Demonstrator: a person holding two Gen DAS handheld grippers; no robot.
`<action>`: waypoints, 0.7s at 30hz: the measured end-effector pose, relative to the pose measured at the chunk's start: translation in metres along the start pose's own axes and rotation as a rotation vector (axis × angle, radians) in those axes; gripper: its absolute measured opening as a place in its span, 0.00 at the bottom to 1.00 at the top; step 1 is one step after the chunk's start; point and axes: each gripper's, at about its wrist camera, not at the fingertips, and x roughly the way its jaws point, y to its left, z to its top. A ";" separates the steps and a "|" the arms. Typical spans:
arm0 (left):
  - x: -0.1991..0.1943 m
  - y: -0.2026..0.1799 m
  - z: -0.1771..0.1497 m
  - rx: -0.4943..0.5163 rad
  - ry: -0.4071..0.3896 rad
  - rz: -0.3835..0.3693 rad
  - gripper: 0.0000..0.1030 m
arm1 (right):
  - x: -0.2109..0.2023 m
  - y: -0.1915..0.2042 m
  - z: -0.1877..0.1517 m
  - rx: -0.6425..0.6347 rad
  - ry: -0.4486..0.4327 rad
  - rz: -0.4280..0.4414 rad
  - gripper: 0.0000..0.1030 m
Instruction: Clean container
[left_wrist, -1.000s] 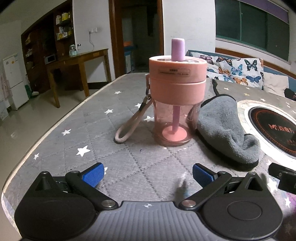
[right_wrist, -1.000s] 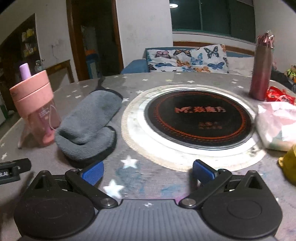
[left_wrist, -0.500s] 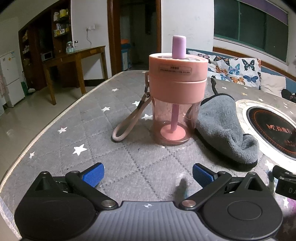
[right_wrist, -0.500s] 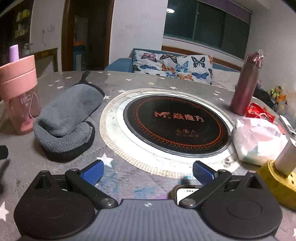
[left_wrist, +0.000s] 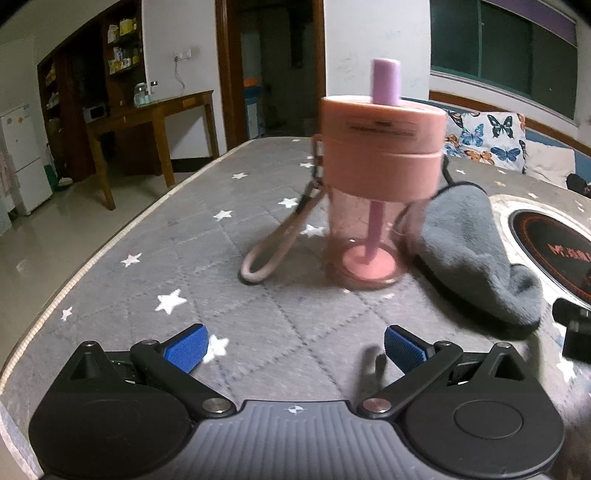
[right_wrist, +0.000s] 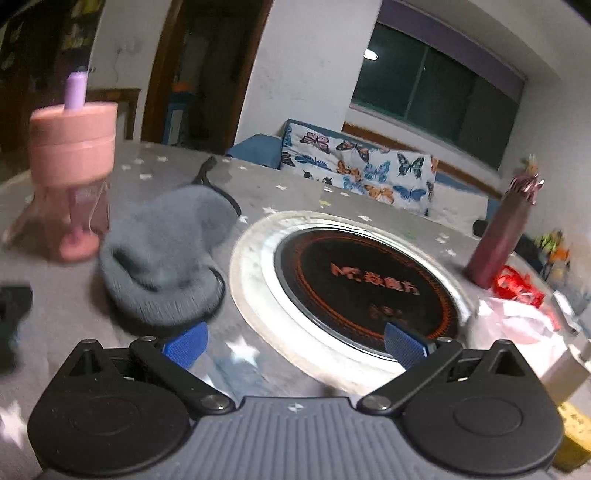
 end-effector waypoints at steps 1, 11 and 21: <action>0.001 0.003 0.002 -0.002 -0.005 0.010 1.00 | 0.005 -0.002 0.006 0.036 0.018 0.012 1.00; 0.034 0.040 0.032 -0.072 0.010 0.123 1.00 | 0.072 -0.013 0.049 0.197 0.095 -0.030 1.00; 0.048 0.051 0.032 -0.097 0.045 0.146 1.00 | 0.101 -0.014 0.042 0.157 0.129 -0.026 1.00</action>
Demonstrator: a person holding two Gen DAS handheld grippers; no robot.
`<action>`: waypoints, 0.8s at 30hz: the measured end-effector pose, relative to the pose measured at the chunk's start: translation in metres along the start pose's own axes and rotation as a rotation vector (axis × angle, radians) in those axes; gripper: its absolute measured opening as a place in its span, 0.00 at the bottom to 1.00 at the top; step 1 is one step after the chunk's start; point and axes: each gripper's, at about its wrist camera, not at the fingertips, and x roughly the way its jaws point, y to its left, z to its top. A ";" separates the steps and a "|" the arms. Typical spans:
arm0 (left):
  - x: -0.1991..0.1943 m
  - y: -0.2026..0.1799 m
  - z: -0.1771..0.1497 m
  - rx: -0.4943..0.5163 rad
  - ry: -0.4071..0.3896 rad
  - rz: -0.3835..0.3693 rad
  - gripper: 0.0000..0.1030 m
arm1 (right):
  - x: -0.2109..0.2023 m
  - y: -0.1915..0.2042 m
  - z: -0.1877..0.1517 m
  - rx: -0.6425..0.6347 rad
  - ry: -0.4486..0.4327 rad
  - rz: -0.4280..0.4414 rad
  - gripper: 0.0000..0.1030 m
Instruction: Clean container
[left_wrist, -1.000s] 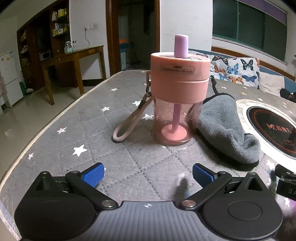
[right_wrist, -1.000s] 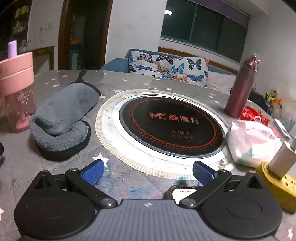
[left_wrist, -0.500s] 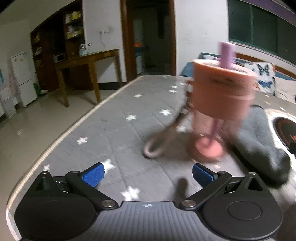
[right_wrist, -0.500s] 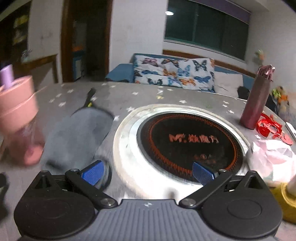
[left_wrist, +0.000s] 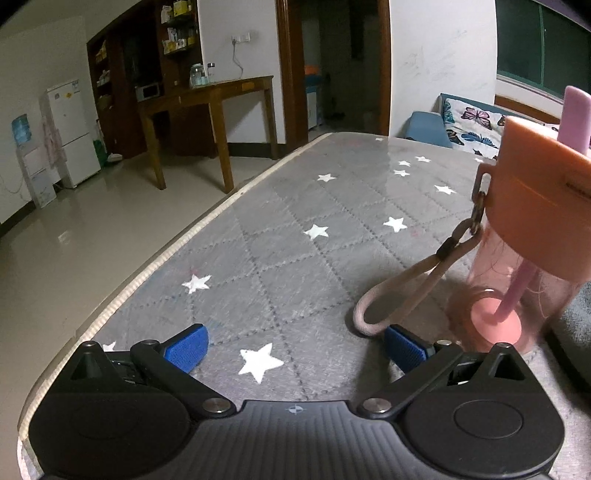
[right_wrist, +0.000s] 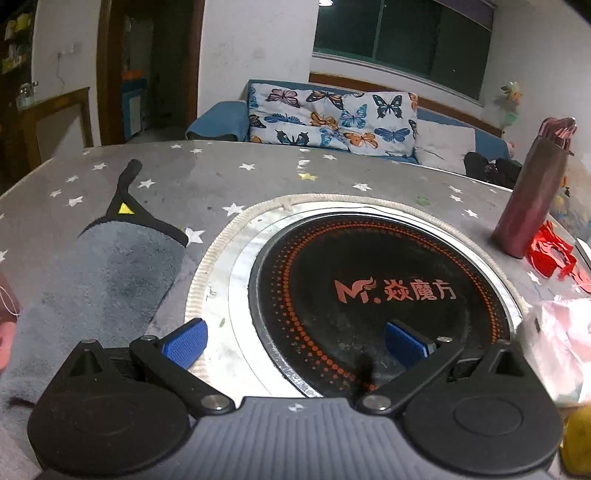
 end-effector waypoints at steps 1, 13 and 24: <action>0.000 0.000 0.000 0.000 -0.002 0.000 1.00 | 0.000 -0.002 0.000 0.007 0.002 0.008 1.00; 0.006 0.008 0.001 -0.023 -0.011 -0.037 1.00 | 0.007 -0.020 -0.002 0.095 0.018 0.097 1.00; 0.003 0.007 -0.003 -0.029 -0.019 -0.041 1.00 | 0.012 -0.019 0.001 0.087 0.014 0.105 1.00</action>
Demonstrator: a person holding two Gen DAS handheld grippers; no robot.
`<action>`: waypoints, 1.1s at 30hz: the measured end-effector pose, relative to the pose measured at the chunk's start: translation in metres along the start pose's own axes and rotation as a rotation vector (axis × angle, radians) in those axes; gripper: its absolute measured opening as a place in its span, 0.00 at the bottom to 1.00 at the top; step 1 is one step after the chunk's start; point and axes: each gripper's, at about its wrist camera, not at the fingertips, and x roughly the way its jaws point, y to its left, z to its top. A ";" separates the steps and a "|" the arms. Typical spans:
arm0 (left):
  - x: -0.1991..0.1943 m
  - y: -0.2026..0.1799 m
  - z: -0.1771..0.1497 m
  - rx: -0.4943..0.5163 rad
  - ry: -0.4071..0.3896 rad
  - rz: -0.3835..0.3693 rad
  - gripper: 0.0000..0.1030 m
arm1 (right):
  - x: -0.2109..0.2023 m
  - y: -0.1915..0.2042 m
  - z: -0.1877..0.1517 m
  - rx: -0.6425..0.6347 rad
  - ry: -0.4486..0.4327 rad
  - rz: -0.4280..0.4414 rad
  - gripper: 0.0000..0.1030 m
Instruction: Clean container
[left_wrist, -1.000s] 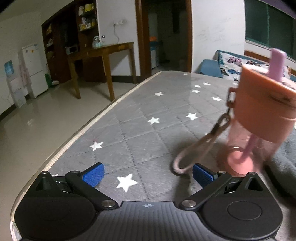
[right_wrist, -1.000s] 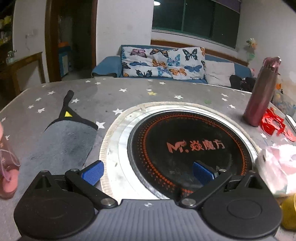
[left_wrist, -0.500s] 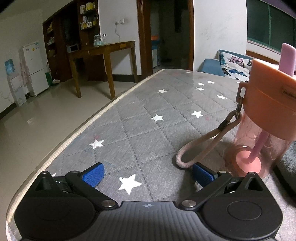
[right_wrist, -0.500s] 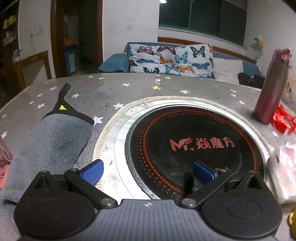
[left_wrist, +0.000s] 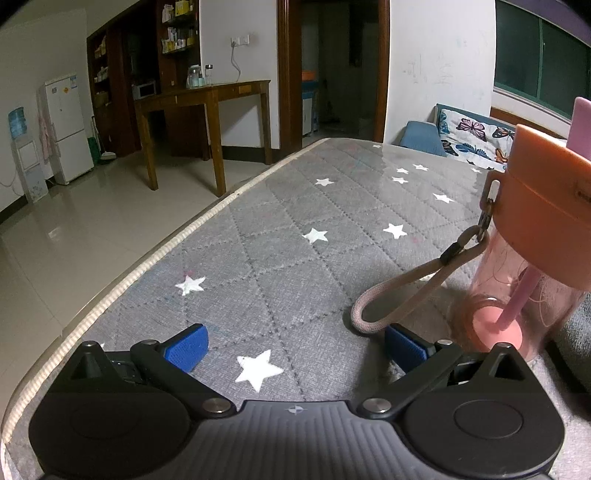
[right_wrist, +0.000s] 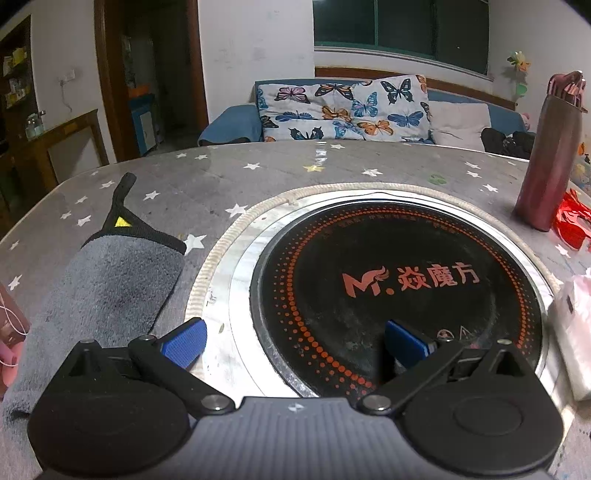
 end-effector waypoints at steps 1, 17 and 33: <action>0.000 0.000 0.000 -0.001 0.000 -0.001 1.00 | 0.001 0.000 0.001 -0.001 0.000 0.001 1.00; 0.001 0.000 0.001 -0.004 0.001 -0.002 1.00 | 0.003 0.000 0.002 -0.002 -0.004 0.004 1.00; 0.000 0.000 0.001 -0.004 0.001 -0.001 1.00 | 0.003 0.000 0.002 -0.002 -0.004 0.004 1.00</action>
